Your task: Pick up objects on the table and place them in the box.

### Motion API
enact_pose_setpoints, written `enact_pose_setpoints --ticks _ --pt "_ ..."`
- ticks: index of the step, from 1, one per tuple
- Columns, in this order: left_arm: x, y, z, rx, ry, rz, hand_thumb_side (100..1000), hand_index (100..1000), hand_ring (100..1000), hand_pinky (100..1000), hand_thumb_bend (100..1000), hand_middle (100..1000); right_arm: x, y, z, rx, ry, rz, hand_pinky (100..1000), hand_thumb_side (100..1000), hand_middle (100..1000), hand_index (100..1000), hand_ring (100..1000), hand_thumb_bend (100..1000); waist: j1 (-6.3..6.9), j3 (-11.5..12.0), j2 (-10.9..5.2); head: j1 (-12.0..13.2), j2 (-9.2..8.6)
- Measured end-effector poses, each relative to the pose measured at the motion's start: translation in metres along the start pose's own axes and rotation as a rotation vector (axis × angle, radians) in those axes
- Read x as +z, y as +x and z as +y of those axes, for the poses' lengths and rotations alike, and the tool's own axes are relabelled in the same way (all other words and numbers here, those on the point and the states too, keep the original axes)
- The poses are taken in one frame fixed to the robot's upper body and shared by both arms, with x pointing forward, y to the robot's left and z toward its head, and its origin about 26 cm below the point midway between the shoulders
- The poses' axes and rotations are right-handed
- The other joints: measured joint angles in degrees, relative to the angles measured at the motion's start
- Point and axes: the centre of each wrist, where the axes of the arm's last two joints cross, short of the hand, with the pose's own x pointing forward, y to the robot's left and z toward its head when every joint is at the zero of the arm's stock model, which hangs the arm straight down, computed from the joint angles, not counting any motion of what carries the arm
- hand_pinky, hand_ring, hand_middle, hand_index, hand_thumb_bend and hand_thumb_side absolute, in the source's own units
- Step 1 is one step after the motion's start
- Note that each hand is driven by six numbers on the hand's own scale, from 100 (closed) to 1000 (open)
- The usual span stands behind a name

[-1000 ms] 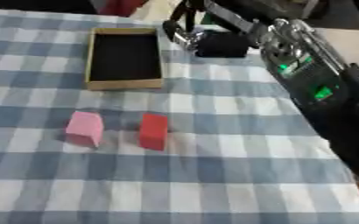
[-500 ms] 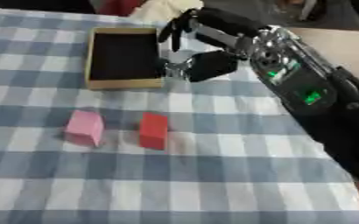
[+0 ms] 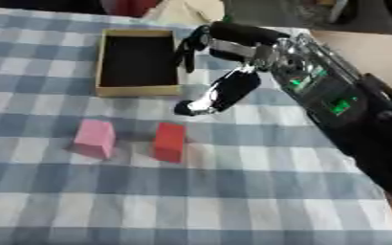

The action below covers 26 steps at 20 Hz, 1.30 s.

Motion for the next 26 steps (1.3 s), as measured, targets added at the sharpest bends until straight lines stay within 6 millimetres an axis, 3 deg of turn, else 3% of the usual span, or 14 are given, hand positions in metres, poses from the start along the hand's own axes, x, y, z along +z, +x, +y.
enact_pose_setpoints --ticks 3,18,23,26 --pt "0.0 0.0 0.0 0.001 -0.001 0.002 774 754 644 765 100 641 -0.004 0.002 0.004 -0.024 0.038 0.011 893 271 588 771 857 542 -0.03 0.0 -0.21 0.0 0.04" --pt "0.001 0.0 -0.001 0.009 -0.005 0.008 781 753 643 766 100 642 -0.005 0.005 0.045 -0.041 0.061 0.121 890 391 616 790 864 472 -0.3 0.0 -0.29 -1.0 0.71" --pt "0.001 0.0 -0.001 0.009 -0.008 0.01 780 753 643 766 100 643 -0.005 0.004 0.057 -0.007 0.016 0.171 889 414 630 798 870 485 -0.32 0.0 -0.29 -1.7 0.97" --pt "0.001 0.0 -0.001 0.009 -0.009 0.011 781 753 643 766 100 643 -0.007 0.005 0.06 0.017 0.005 0.179 889 392 630 798 871 555 -0.31 0.0 -0.28 -1.9 0.97"
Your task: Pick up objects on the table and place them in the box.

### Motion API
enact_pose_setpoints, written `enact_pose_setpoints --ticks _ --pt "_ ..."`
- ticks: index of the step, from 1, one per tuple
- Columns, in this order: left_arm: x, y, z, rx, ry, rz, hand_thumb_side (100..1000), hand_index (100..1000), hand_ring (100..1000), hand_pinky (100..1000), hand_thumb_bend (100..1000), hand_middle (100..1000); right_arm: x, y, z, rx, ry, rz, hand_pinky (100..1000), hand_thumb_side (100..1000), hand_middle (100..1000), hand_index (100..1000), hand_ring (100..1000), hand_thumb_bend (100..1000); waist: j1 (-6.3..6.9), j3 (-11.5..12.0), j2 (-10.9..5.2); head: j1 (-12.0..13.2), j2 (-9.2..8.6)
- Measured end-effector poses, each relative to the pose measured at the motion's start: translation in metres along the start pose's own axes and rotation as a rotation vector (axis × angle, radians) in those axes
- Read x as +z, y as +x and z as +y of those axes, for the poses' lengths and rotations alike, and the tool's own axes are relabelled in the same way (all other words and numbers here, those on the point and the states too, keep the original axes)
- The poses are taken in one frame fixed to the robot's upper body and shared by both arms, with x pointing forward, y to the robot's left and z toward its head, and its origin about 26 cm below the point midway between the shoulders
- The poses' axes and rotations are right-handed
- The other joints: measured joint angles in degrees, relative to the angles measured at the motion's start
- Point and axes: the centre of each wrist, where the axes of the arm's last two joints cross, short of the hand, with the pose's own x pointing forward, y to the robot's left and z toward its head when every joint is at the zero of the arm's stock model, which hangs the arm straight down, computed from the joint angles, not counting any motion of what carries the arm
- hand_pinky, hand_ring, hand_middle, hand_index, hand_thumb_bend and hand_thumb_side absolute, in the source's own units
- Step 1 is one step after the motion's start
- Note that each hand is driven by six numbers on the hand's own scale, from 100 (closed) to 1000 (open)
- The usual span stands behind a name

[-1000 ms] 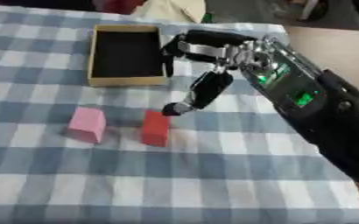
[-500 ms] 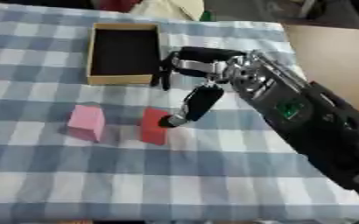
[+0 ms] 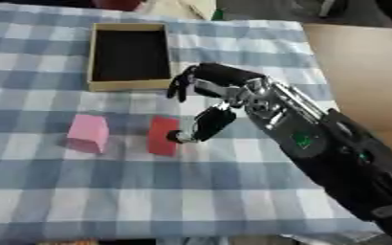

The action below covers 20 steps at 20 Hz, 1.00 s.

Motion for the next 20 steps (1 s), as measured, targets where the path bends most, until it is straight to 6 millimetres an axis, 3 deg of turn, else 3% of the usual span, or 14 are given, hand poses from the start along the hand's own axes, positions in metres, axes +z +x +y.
enact_pose_setpoints --ticks 9,20 --pt "0.0 0.0 0.0 0.0 -0.004 0.0 782 753 642 767 100 644 -0.007 -0.001 0.009 0.016 -0.003 0.002 892 428 628 797 871 563 0.07 0.3 0.28 -0.1 -0.01" --pt "0.0 0.0 -0.002 0.004 -0.015 0.001 784 752 642 767 100 644 -0.012 -0.003 0.022 -0.023 0.012 0.02 889 470 618 794 864 503 0.11 0.8 0.46 -0.2 -0.04"
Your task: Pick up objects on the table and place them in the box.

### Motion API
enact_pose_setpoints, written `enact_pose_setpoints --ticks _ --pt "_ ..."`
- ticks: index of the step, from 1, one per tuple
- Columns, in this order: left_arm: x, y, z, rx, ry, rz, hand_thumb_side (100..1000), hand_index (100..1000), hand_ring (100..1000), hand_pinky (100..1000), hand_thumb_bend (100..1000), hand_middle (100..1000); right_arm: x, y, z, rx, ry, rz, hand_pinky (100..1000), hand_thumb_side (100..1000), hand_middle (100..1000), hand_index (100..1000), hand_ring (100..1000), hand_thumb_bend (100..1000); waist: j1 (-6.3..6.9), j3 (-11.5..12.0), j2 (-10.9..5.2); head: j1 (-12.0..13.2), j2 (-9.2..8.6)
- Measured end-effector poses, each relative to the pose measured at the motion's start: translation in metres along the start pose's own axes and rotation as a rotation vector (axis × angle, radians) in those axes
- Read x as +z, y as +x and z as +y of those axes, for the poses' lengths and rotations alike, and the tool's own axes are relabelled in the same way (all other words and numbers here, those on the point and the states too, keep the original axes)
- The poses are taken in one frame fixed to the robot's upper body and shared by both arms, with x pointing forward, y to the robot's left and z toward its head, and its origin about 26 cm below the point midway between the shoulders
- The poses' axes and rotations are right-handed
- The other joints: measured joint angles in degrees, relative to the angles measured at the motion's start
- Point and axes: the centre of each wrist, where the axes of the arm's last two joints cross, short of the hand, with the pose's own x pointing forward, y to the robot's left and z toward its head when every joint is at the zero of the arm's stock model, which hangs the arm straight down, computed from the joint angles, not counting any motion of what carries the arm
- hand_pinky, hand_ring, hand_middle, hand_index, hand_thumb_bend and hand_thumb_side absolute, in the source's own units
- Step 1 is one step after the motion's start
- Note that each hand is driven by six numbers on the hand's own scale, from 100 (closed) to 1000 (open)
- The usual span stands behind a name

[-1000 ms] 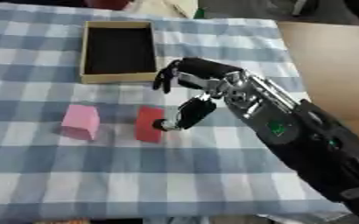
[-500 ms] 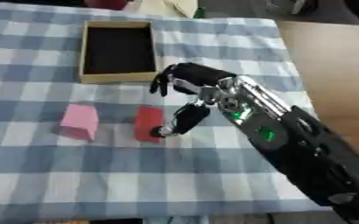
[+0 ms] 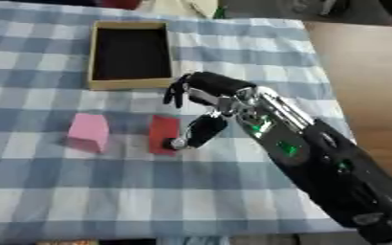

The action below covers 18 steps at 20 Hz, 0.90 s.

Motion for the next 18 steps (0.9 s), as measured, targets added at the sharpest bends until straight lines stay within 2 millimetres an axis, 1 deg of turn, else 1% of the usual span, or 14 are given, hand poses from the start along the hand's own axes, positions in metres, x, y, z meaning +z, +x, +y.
enact_pose_setpoints --ticks 4,13,18 --pt "-0.001 0.0 0.0 0.001 -0.005 -0.002 786 751 642 767 100 644 -0.003 -0.001 0.003 -0.005 0.008 0.009 888 476 610 793 861 478 0.0 0.2 0.1 -0.1 -0.02" --pt "-0.002 0.0 -0.001 0.002 -0.01 -0.004 790 751 640 767 100 645 -0.007 -0.004 0.011 -0.014 0.028 0.027 888 488 612 795 859 456 0.11 0.3 0.54 -0.3 -0.03" --pt "-0.002 0.0 -0.001 0.002 -0.011 -0.004 791 750 640 767 100 645 -0.009 -0.007 0.017 -0.029 0.046 0.036 885 492 581 788 847 426 0.22 0.3 0.59 -0.4 -0.03"
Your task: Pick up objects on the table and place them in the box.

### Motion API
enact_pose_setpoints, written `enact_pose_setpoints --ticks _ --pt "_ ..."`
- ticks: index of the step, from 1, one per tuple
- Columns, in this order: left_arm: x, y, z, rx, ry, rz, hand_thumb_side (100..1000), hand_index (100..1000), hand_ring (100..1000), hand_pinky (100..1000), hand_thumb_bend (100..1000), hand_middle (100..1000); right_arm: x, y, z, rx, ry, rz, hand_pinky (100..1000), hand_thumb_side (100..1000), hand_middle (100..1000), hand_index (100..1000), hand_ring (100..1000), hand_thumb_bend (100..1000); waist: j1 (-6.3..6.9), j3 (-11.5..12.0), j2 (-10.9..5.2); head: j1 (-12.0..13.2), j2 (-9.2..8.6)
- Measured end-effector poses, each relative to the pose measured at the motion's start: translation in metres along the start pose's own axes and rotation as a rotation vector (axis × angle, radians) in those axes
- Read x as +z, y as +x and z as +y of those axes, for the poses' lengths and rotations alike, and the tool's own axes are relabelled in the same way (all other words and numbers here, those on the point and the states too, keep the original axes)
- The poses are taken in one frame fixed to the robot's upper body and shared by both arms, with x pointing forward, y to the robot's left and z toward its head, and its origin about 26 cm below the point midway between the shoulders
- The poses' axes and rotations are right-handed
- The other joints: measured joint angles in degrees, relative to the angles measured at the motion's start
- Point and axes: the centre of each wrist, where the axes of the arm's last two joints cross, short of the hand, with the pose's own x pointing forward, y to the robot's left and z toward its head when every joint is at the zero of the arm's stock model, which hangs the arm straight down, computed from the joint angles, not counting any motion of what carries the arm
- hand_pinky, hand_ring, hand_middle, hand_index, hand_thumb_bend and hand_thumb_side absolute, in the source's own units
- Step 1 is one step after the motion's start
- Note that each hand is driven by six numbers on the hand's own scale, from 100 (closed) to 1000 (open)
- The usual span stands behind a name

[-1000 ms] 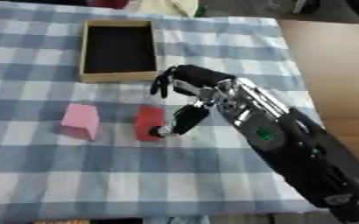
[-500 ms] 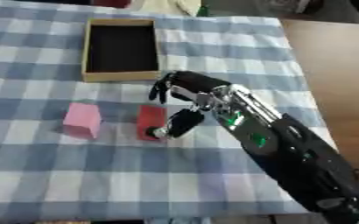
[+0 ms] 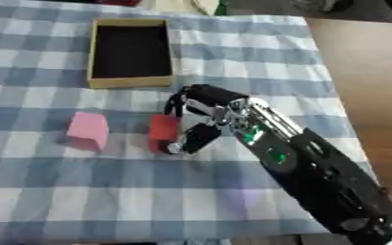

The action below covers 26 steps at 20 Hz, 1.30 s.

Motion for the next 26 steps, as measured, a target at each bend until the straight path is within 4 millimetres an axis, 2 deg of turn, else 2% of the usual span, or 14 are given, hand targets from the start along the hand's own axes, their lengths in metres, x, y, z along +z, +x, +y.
enact_pose_setpoints --ticks 3,4,5,8,10,15,16,17,20,26 --pt "0.0 0.0 0.0 0.0 -0.001 0.0 792 750 640 768 100 645 0.0 -0.001 0.0 -0.007 0.005 -0.002 874 494 535 767 811 396 0.02 0.0 0.0 -0.1 0.0" --pt "0.0 0.0 0.0 0.0 -0.001 0.0 795 750 640 767 100 645 0.0 -0.001 0.001 -0.011 0.007 -0.003 867 524 510 755 793 377 0.04 0.0 0.0 -0.1 0.0" --pt "0.0 0.0 0.0 0.0 -0.001 -0.001 793 750 640 767 100 645 0.0 -0.001 0.001 -0.016 0.008 -0.006 864 498 497 748 782 368 0.07 0.0 0.01 -0.1 0.0" --pt "0.0 0.0 0.0 0.0 -0.001 -0.001 793 750 640 767 100 645 0.0 -0.001 0.001 -0.037 -0.007 -0.006 851 507 456 718 737 316 0.14 0.0 0.01 -0.1 0.0" --pt "0.0 0.0 0.0 0.0 -0.001 0.0 795 750 640 767 100 645 0.001 -0.002 0.0 -0.055 -0.032 -0.002 840 484 375 637 672 295 0.14 -0.1 0.02 -0.1 0.0" --pt "0.0 0.0 0.0 -0.001 -0.003 0.001 793 750 640 767 100 646 0.003 -0.001 -0.004 -0.091 -0.114 -0.009 838 441 316 587 631 205 0.14 -0.1 0.06 0.0 -0.01" --pt "0.0 0.0 0.0 -0.001 -0.003 0.001 790 749 641 767 100 646 0.004 0.0 -0.007 -0.093 -0.134 -0.012 839 572 320 591 633 100 0.15 -0.2 0.06 0.0 -0.01" --pt "0.0 0.0 0.0 -0.001 -0.003 0.001 793 749 641 767 100 646 0.005 0.002 -0.011 -0.092 -0.156 -0.016 839 444 320 593 635 205 0.16 -0.3 0.06 0.0 -0.01" --pt "0.0 0.0 0.0 -0.003 -0.004 0.002 793 749 641 767 100 646 0.006 0.007 -0.03 -0.071 -0.214 -0.031 838 427 320 599 638 190 0.2 -0.5 0.06 0.1 -0.18" --pt "0.001 0.0 0.0 -0.006 -0.005 0.002 795 749 640 767 100 647 0.003 0.022 -0.082 0.007 -0.323 -0.06 844 415 320 606 644 145 0.38 -0.6 0.09 0.1 -0.9"
